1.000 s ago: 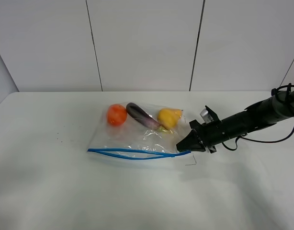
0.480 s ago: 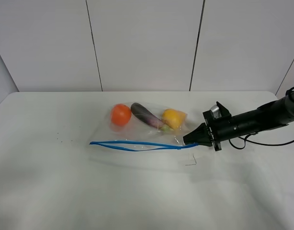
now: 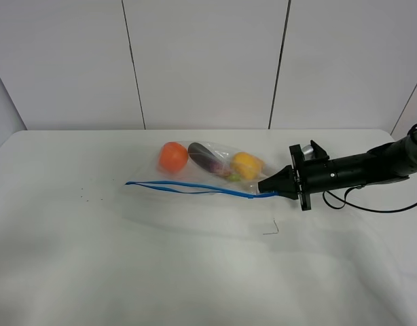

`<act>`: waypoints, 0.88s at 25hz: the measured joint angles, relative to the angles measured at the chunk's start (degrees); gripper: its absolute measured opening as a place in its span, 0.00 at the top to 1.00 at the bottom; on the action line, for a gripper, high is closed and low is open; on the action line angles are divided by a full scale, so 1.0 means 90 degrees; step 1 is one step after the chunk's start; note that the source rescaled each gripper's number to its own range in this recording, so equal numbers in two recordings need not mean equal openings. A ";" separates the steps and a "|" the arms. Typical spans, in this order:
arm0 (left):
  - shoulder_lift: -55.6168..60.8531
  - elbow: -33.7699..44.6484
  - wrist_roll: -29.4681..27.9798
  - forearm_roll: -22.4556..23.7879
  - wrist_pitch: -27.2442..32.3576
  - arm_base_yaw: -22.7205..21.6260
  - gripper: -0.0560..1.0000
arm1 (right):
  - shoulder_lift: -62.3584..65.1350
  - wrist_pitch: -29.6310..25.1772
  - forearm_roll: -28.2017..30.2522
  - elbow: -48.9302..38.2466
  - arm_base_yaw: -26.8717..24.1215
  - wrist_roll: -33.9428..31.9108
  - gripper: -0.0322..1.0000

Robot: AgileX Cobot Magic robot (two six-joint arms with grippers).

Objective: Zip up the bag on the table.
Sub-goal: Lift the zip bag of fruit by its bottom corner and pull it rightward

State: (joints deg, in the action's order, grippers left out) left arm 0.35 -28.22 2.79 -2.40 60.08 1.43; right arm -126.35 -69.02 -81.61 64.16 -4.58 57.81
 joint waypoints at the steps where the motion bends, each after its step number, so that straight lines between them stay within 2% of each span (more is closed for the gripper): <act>1: 0.0000 0.0000 0.0000 0.0000 0.0000 0.0000 0.01 | 0.0000 -0.0008 -0.0011 0.0000 0.0000 -0.0034 0.97; 12: 0.0000 0.0000 0.0000 0.0000 0.0000 0.0000 0.01 | 0.0450 0.0018 -0.0280 0.0000 0.0000 -0.0301 0.97; 22: 0.0000 0.0000 0.0000 0.0000 0.0000 0.0000 0.01 | 0.0546 0.0012 -0.0169 0.0000 0.0000 -0.0328 0.97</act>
State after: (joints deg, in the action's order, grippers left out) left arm 0.35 -28.22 2.79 -2.40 60.08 1.43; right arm -121.44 -68.91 -83.13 64.16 -4.58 54.86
